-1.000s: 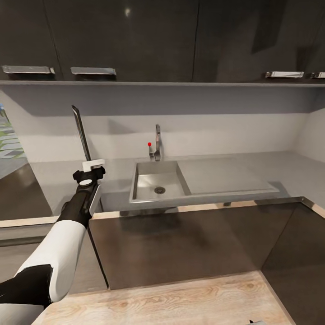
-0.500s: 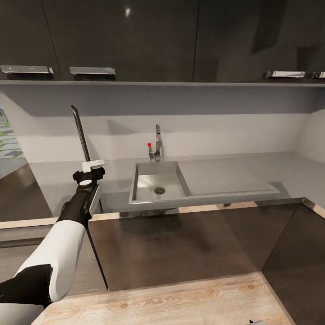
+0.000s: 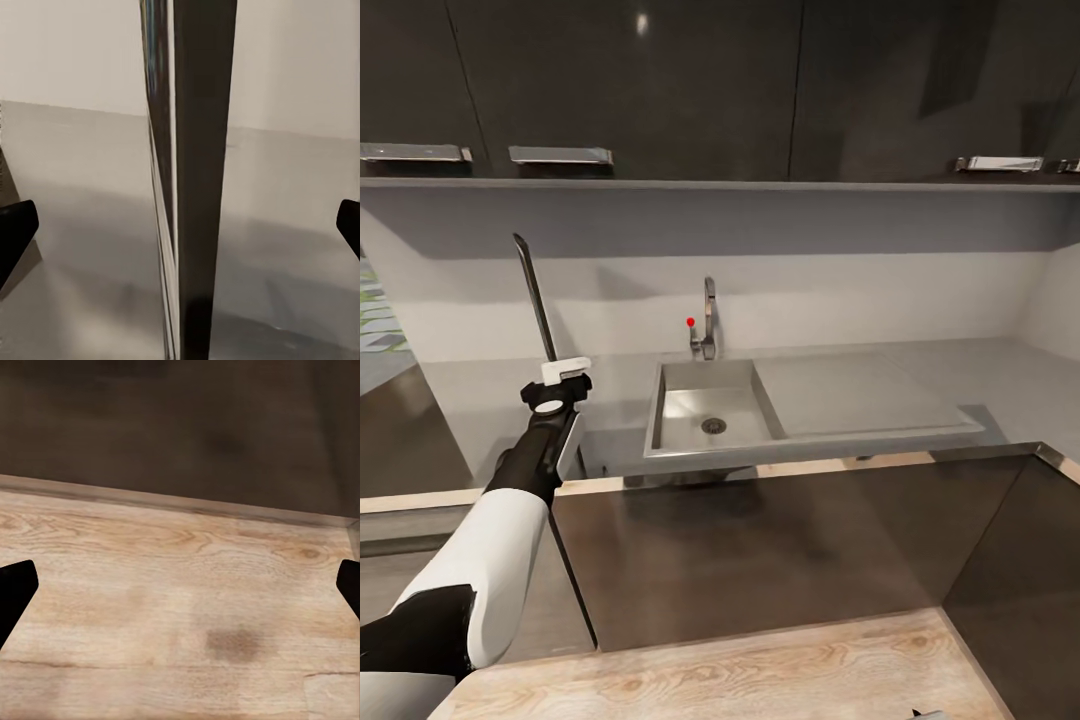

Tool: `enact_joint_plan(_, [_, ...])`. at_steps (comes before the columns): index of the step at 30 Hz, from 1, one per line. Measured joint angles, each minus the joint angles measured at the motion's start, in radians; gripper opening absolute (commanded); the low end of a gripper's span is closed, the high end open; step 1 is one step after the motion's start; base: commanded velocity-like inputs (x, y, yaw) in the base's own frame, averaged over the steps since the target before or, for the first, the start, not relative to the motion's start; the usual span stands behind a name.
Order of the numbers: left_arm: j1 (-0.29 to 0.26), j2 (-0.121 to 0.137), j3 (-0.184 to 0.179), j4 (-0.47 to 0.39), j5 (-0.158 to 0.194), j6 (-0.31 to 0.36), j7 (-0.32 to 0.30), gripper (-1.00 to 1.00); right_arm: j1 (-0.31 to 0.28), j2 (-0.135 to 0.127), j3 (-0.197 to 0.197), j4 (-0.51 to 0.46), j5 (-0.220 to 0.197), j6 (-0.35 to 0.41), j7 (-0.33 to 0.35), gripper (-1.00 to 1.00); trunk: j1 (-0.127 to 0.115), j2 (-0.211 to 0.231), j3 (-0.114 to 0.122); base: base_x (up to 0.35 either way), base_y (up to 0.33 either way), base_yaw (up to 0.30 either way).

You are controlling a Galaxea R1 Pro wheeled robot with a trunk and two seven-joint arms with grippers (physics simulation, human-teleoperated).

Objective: Pick up the poster from the kitchen countertop and hang it on one of the wall nails in the kitchen.

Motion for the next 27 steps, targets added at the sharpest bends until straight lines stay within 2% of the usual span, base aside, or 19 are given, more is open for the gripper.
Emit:
enact_joint_plan(8, [0.000,0.001,0.000,0.001,-0.001,0.000,0.000,1.00,0.000,0.000,0.000,0.000,0.000,0.000,0.000,1.00,0.000,0.000,0.000,0.002,0.000,0.000])
enact_joint_plan(16, [0.000,0.001,0.000,0.001,-0.001,0.000,0.000,1.00,0.000,0.000,0.001,0.000,0.000,0.000,0.000,1.00,0.000,0.000,0.000,0.137,0.000,0.000])
enact_joint_plan(25, [0.000,0.001,0.000,0.000,-0.001,0.000,0.001,1.00,0.000,0.000,0.001,0.000,0.000,0.000,0.000,1.00,0.000,0.000,0.000,0.020,0.000,0.000])
enact_joint_plan(26, [0.000,0.001,0.000,0.000,-0.001,0.000,0.001,-1.00,0.000,0.000,0.001,0.000,0.000,0.000,0.000,1.00,0.000,0.000,0.000,0.002,0.000,0.000])
enact_joint_plan(27, [0.000,0.001,0.000,0.000,-0.001,0.000,0.001,-1.00,0.000,0.000,0.001,0.000,0.000,0.000,0.000,1.00,0.000,0.000,0.000,0.001,0.000,0.000])
